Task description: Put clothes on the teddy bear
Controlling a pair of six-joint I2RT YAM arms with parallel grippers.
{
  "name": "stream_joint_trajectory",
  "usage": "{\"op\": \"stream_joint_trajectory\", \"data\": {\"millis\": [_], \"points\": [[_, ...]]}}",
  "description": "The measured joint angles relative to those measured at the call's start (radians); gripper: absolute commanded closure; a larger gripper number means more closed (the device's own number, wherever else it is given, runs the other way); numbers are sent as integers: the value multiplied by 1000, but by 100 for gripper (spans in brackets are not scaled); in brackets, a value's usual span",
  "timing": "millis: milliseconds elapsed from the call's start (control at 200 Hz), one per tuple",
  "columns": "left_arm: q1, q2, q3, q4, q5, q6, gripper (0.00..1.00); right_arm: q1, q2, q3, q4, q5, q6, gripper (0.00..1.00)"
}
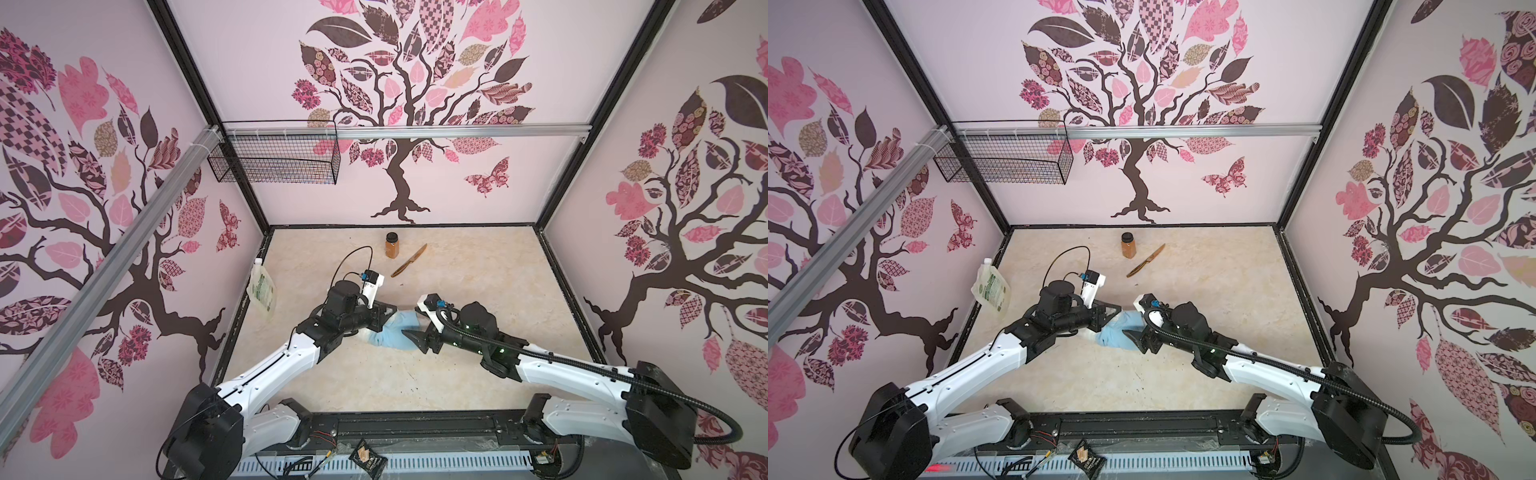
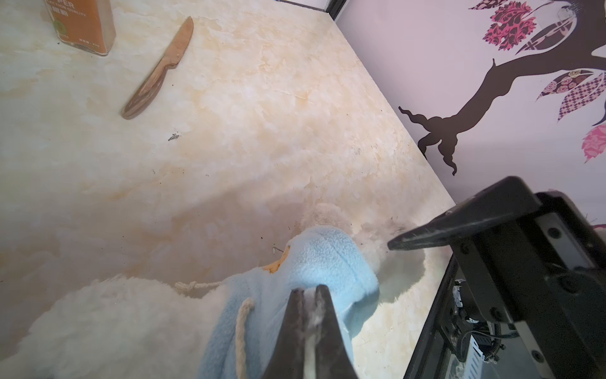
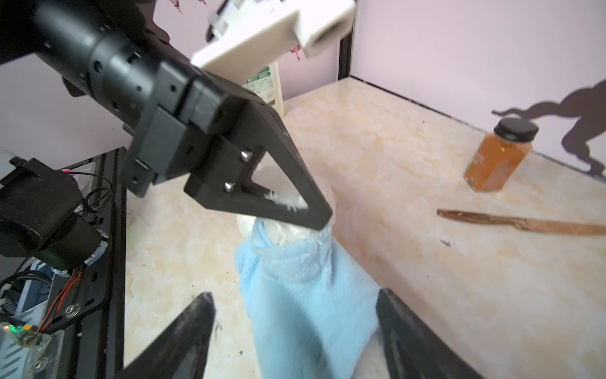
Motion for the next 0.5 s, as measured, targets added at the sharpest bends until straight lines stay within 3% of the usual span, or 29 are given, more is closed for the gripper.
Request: {"op": "stream_joint_trajectory", "data": {"millis": [195,500], "points": [[-3,0,9,-19,11,-40,100,10,103,0,150,-32,-30,24],[-3,11,49,-55,29,-90,100,23,222,-1,244,-48,-98,26]]}}
